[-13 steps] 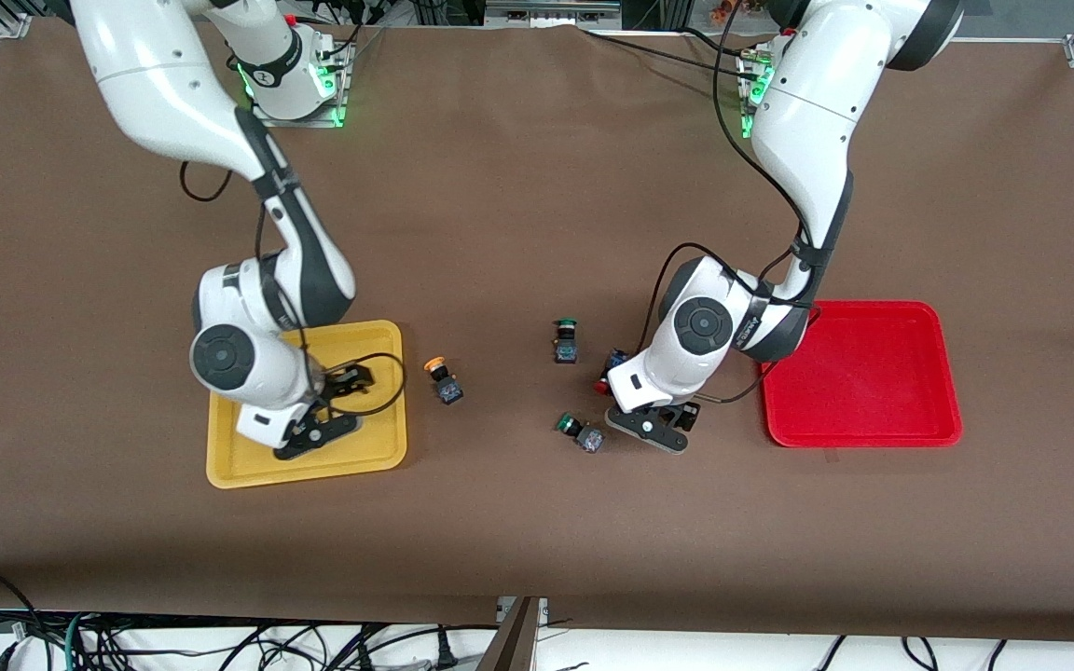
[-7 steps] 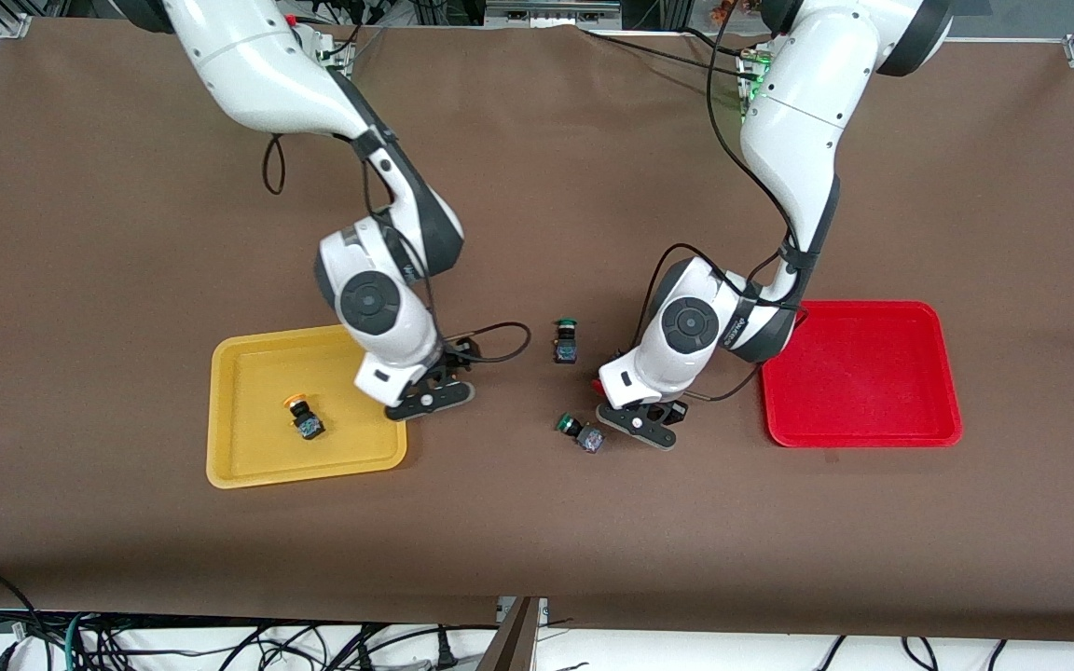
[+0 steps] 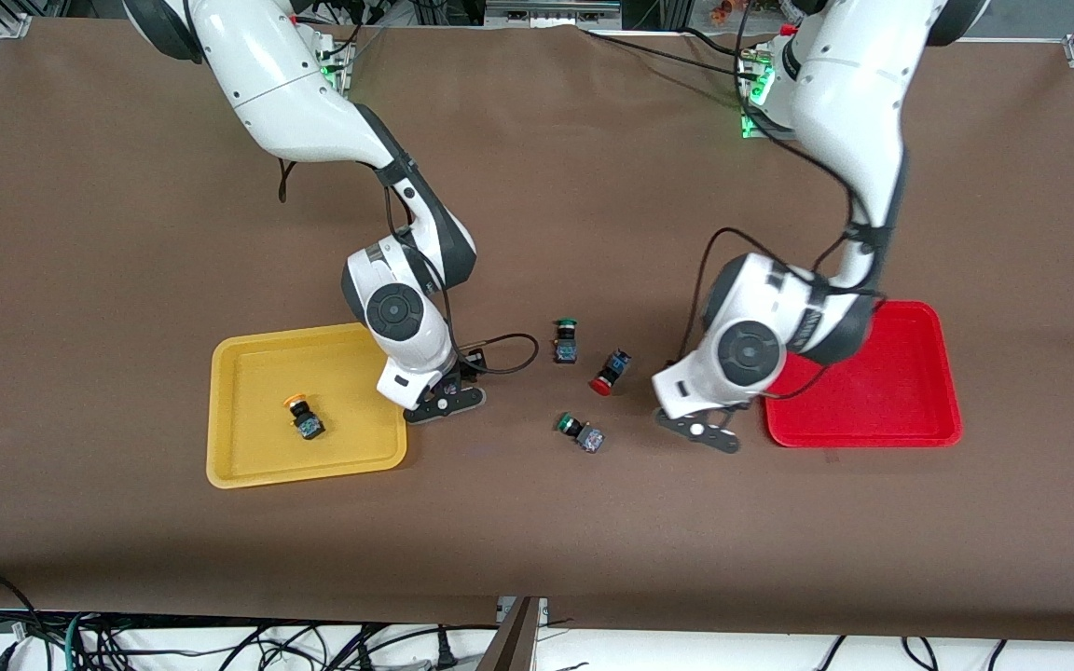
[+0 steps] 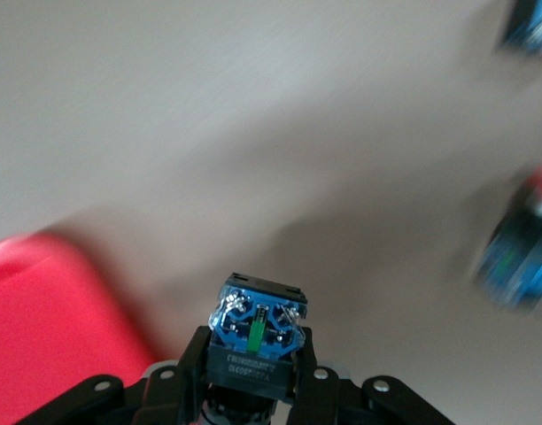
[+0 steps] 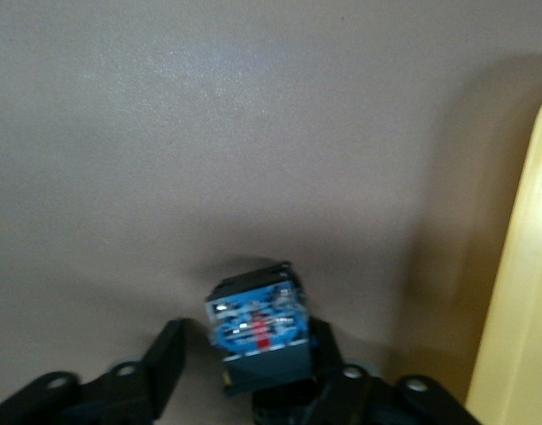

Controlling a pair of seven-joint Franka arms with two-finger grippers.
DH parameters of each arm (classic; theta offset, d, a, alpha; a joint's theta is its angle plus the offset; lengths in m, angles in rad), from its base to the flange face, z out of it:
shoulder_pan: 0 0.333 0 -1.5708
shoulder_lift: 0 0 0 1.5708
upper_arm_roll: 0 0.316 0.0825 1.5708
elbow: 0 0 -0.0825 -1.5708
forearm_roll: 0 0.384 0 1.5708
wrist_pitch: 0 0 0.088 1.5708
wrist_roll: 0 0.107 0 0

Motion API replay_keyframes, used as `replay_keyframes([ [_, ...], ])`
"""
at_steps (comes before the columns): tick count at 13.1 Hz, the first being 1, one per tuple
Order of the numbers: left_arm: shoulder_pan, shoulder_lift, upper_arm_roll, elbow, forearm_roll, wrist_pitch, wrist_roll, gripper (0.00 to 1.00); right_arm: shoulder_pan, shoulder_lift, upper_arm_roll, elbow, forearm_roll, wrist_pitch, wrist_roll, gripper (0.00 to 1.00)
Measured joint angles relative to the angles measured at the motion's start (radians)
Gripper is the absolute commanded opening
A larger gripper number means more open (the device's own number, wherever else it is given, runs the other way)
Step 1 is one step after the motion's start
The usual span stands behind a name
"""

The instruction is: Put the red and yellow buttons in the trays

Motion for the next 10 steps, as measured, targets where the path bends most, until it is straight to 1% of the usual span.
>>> replay_keyframes([
  [1,0.027,-0.020,0.023,-0.003,0.015,-0.060,0.077,0.00,-0.001,-0.005,-0.001,0.001,0.000,-0.022,0.007,0.00],
  [2,0.063,-0.030,0.035,-0.009,0.036,-0.089,0.152,0.00,-0.001,-0.017,-0.003,0.005,0.000,-0.062,0.011,0.00],
  [3,0.103,-0.031,0.038,-0.023,0.055,-0.095,0.213,0.00,-0.004,-0.039,-0.007,0.012,0.000,-0.117,0.010,0.00],
  [4,0.139,-0.028,0.039,-0.047,0.060,-0.091,0.257,0.03,-0.011,-0.072,-0.012,0.023,-0.003,-0.182,-0.005,0.00],
  [5,0.172,-0.021,0.038,-0.078,0.062,-0.071,0.285,0.15,-0.027,-0.109,-0.016,0.033,-0.006,-0.245,-0.045,0.00],
  [6,0.198,-0.013,0.036,-0.110,0.062,-0.032,0.306,0.61,-0.051,-0.144,-0.023,0.038,-0.007,-0.295,-0.110,0.00],
  [7,0.216,-0.005,0.032,-0.138,0.062,0.006,0.317,1.00,-0.080,-0.169,-0.038,0.037,-0.007,-0.320,-0.182,0.14],
  [8,0.221,-0.001,0.028,-0.154,0.062,0.024,0.321,1.00,-0.109,-0.177,-0.056,0.031,-0.007,-0.320,-0.237,0.60],
  [9,0.220,-0.002,0.023,-0.157,0.061,0.029,0.320,1.00,-0.133,-0.173,-0.066,0.010,-0.007,-0.294,-0.270,1.00],
  [10,0.216,-0.011,0.017,-0.153,0.061,0.028,0.315,1.00,-0.150,-0.166,-0.070,-0.031,-0.006,-0.227,-0.281,1.00],
])
